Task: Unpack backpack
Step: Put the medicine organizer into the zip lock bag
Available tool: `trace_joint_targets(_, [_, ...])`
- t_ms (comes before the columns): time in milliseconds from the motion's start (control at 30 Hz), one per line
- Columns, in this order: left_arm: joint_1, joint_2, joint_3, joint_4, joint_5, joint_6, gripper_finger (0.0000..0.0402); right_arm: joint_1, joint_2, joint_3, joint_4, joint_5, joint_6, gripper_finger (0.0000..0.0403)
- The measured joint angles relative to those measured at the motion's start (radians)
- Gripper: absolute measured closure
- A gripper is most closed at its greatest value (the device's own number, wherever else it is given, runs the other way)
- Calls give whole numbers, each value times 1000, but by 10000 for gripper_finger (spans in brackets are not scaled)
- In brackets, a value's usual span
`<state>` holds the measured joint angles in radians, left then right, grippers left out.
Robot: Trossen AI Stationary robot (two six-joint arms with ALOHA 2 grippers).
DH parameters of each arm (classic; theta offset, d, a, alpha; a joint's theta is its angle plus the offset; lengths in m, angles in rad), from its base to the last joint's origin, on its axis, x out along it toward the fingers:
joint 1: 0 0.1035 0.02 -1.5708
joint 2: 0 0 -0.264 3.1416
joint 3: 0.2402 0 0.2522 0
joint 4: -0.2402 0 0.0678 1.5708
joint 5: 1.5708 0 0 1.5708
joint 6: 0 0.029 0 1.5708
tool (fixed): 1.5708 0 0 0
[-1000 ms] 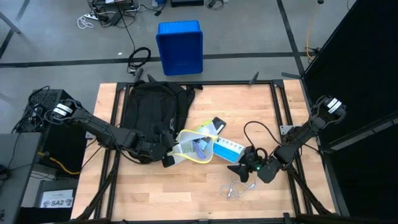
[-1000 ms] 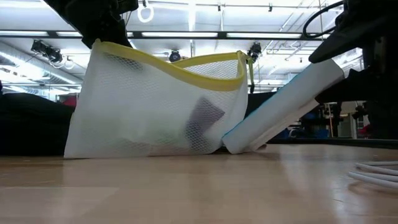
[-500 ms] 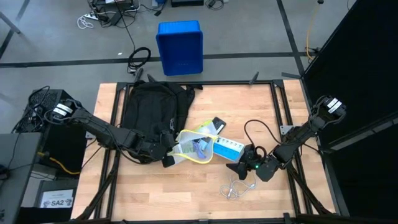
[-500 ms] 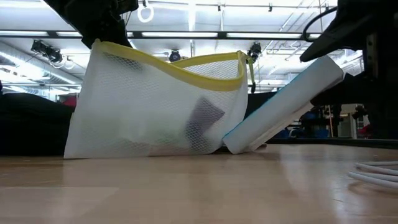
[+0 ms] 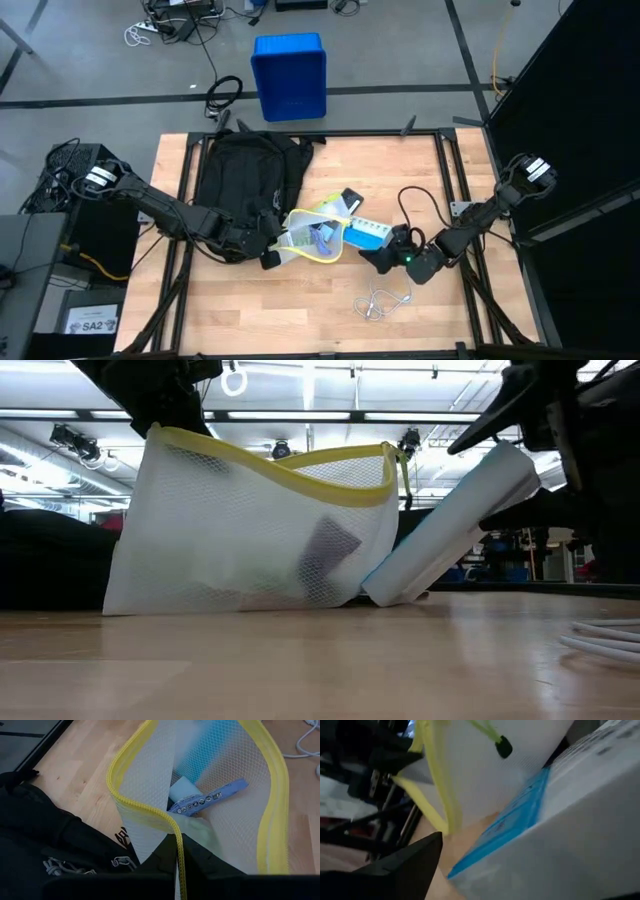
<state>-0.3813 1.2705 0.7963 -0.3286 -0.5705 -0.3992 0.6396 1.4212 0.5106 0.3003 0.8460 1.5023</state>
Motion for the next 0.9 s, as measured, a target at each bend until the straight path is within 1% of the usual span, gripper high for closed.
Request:
trace_joint_targets(333, [0, 0, 0, 0, 8, 0, 402, -21, 0, 0, -2, -4, 24, 154])
trace_joint_targets(433, [0, 0, 0, -1, 8, 0, 402, -21, 0, 0, -1, -4, 19, 174])
trace_joint_targets(500, [0, 0, 0, -1, 8, 0, 402, -17, 0, 0, 7, -7, -8, 181])
trace_joint_targets(600, [0, 0, 0, -1, 8, 0, 402, -7, 0, 0, 36, -25, -52, 178])
trace_joint_targets(667, [0, 0, 0, -1, 8, 0, 402, 1, 0, 0, 57, -35, -74, 167])
trace_joint_targets(900, [0, 0, 0, -1, 8, -1, 402, 24, 0, 0, 73, -38, -82, 98])
